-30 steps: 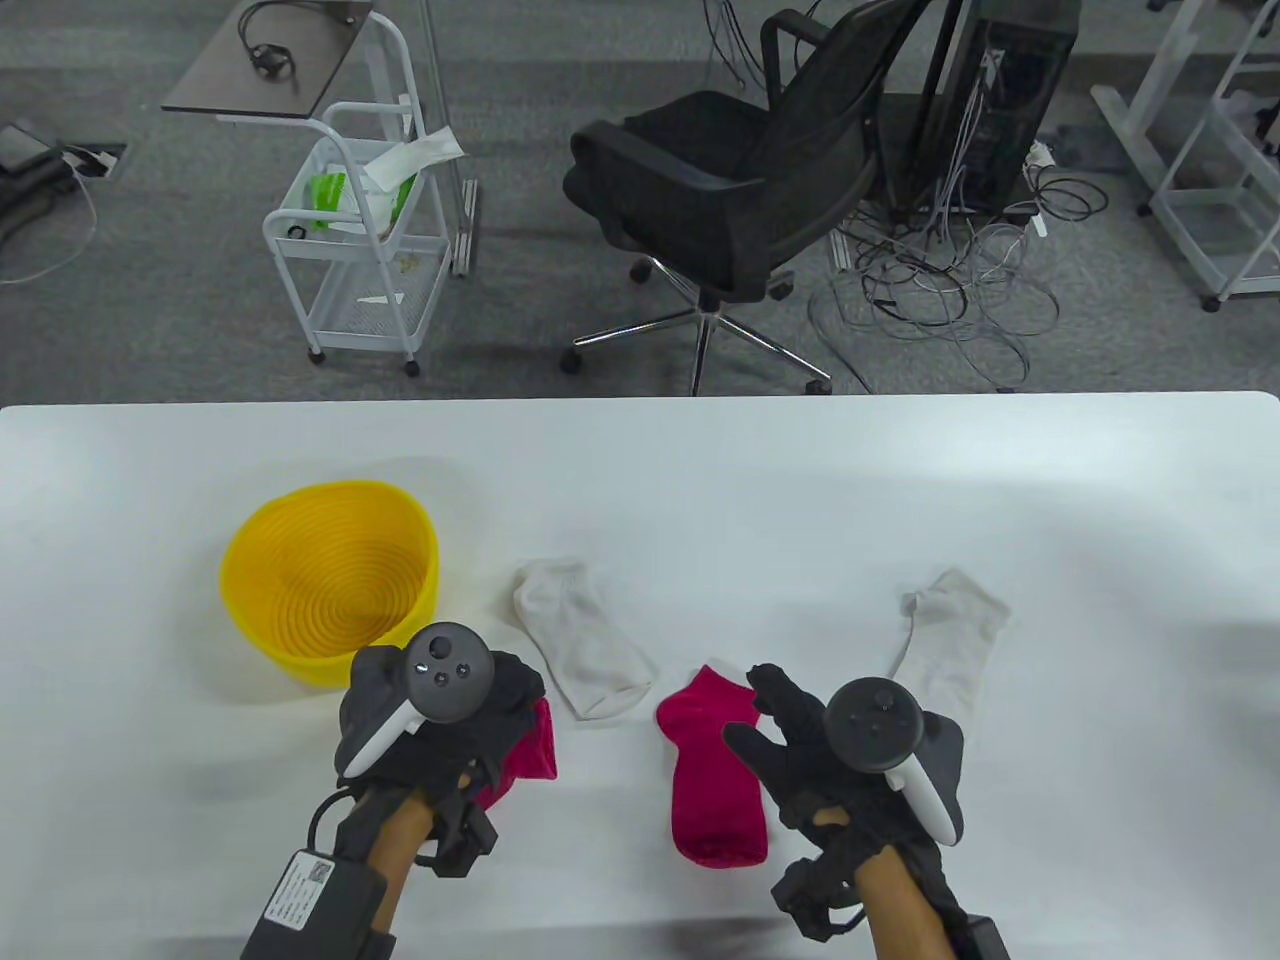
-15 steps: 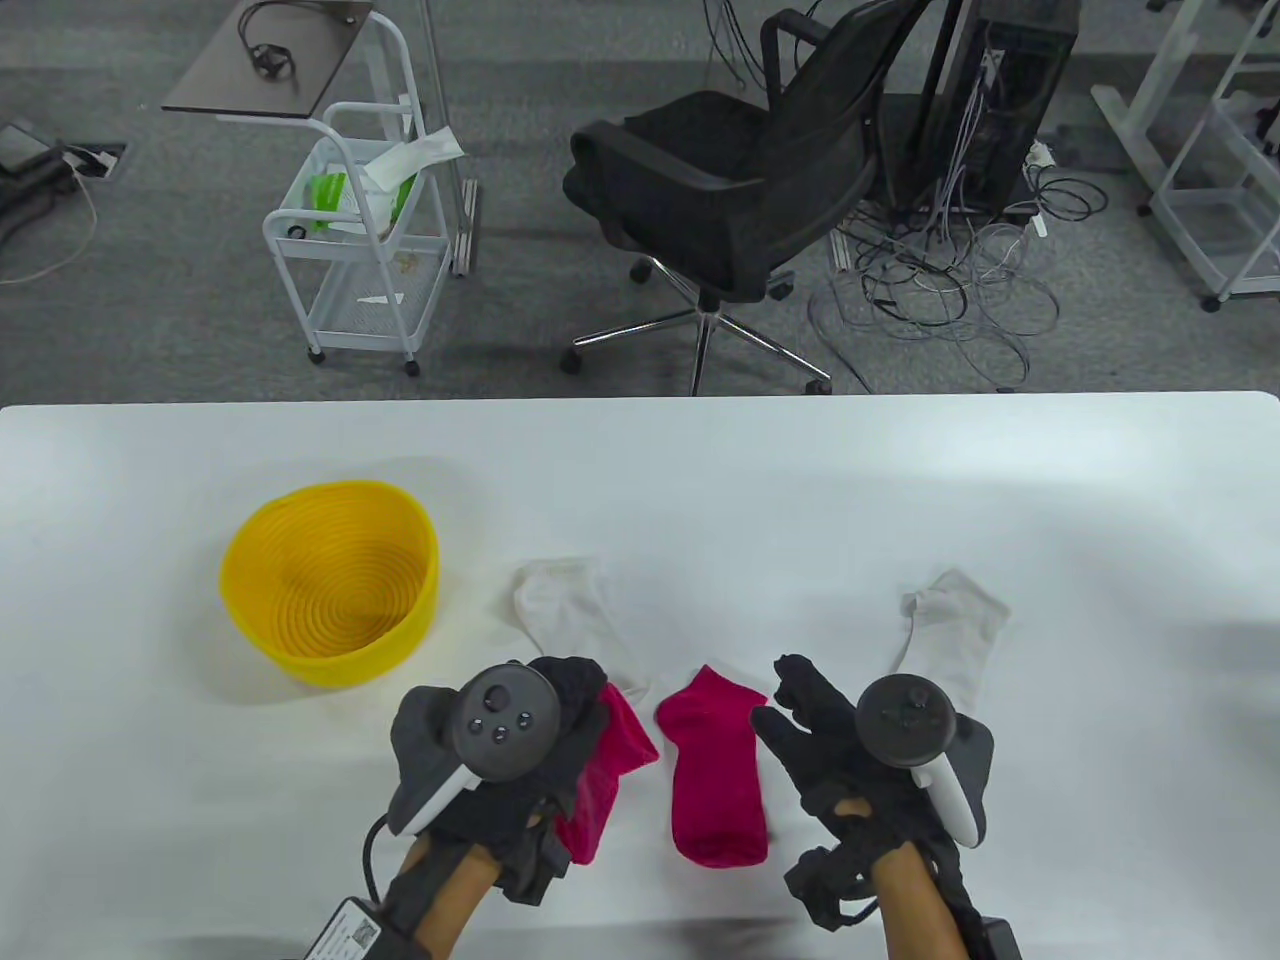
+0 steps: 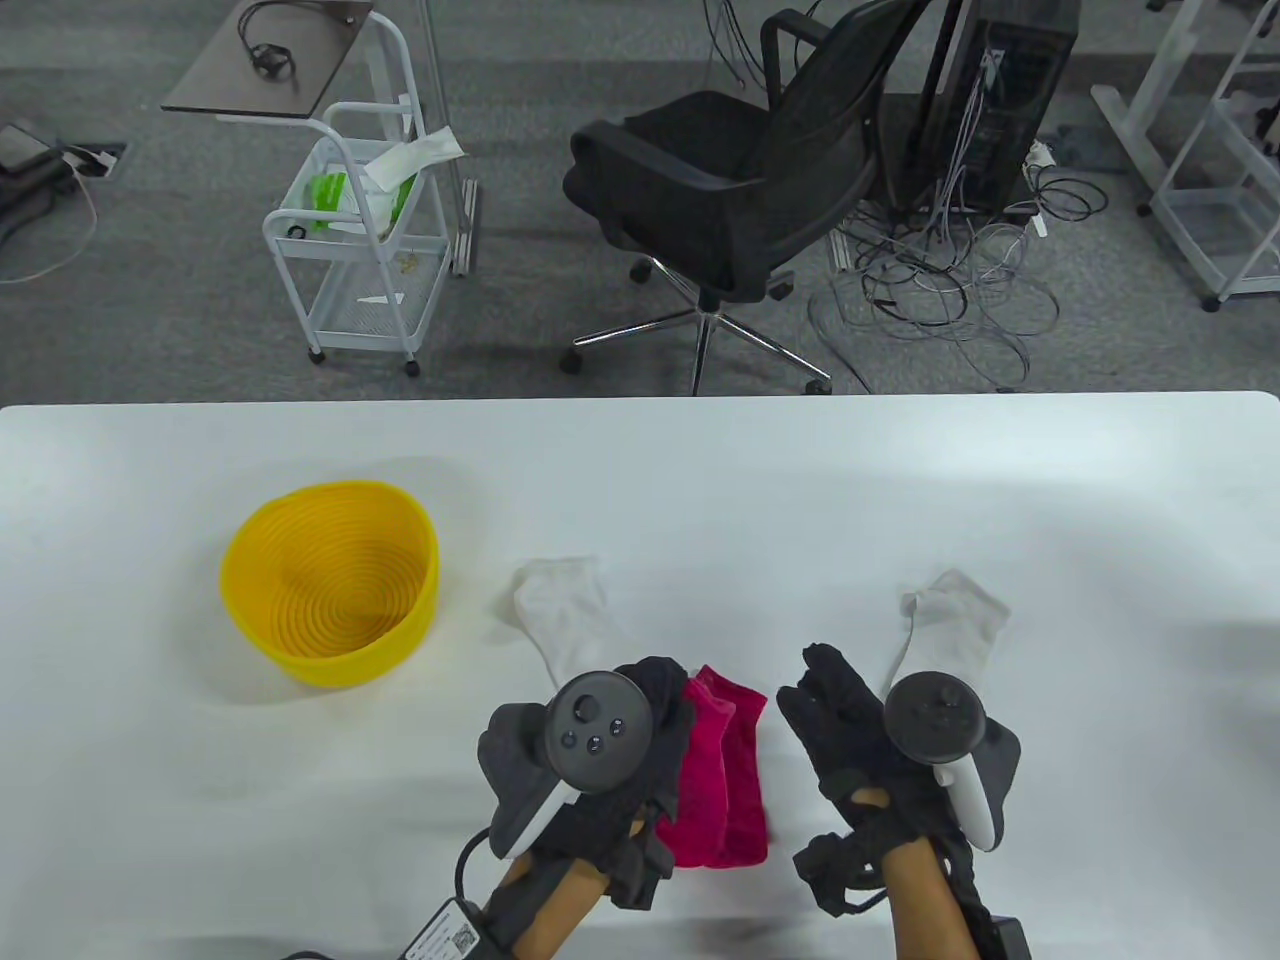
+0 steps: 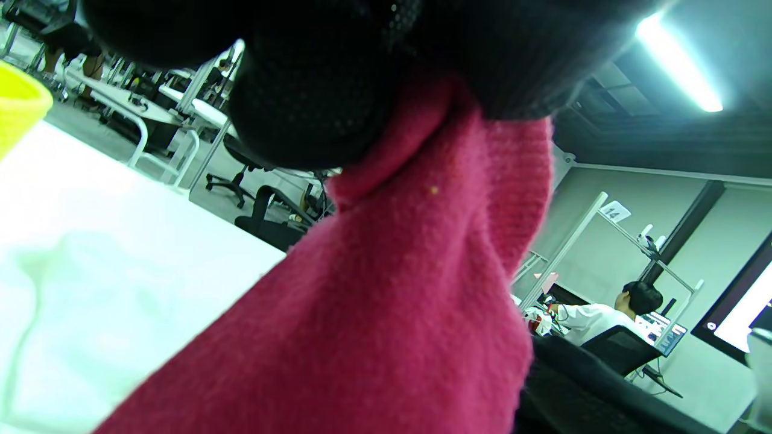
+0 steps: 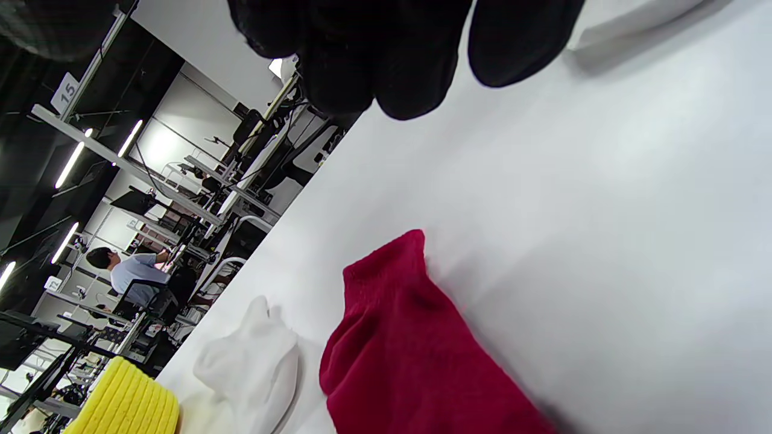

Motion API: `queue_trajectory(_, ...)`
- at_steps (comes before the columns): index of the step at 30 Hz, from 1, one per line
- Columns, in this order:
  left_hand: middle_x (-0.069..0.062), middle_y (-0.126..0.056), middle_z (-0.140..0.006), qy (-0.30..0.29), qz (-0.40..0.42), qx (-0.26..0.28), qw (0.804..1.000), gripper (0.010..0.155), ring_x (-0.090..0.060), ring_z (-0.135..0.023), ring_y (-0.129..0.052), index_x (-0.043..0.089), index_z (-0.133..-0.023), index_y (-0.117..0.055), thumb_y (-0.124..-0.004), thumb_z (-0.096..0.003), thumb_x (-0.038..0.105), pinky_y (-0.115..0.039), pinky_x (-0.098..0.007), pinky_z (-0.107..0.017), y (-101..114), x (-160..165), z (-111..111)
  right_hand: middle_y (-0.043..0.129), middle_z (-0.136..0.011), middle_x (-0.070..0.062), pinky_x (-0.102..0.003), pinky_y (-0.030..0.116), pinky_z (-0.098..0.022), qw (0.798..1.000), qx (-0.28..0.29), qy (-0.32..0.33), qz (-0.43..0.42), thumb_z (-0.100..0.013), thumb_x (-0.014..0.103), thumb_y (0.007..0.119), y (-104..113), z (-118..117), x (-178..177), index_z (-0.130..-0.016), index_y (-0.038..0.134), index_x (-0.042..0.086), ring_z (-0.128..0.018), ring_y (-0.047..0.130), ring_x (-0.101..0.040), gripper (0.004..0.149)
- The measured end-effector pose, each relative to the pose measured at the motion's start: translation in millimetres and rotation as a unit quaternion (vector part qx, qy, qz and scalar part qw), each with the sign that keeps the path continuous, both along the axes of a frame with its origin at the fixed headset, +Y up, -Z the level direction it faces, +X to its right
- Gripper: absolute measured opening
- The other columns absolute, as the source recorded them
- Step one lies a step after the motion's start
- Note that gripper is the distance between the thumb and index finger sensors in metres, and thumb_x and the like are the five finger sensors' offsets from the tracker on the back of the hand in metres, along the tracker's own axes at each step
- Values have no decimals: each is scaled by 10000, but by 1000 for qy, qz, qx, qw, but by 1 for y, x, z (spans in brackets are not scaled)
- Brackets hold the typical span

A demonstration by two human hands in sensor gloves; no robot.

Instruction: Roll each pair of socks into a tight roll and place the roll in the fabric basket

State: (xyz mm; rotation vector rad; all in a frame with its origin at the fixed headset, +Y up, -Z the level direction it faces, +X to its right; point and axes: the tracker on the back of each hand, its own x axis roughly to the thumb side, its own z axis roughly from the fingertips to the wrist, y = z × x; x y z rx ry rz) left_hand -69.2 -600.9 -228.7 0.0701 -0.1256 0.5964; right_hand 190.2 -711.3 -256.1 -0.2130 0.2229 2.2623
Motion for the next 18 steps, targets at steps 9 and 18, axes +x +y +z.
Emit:
queue_trajectory(9,-40,-1007,-614,-2,22,-18,1000,432,-196,-385,-1015,230,-778,-817,-810,-390,420,-797,-409,-339,0,15,-2,681,-1083,49,-534,651,-695,1000,-4,-12,-11,-393,747,621,0,-1,5,-1059,470,339,-1005,747,-250,795)
queue_trajectory(18,-38,-1014,-598,9,19,-43,999,430,-193,-366,-1020,224,-773,-825,-815,-388,415,-803,-403,-322,-9,24,-7,678,-1084,48,-533,650,-696,1000,-8,-18,-17,-394,748,618,-1,-2,7,-1061,464,338,-1006,744,-250,797)
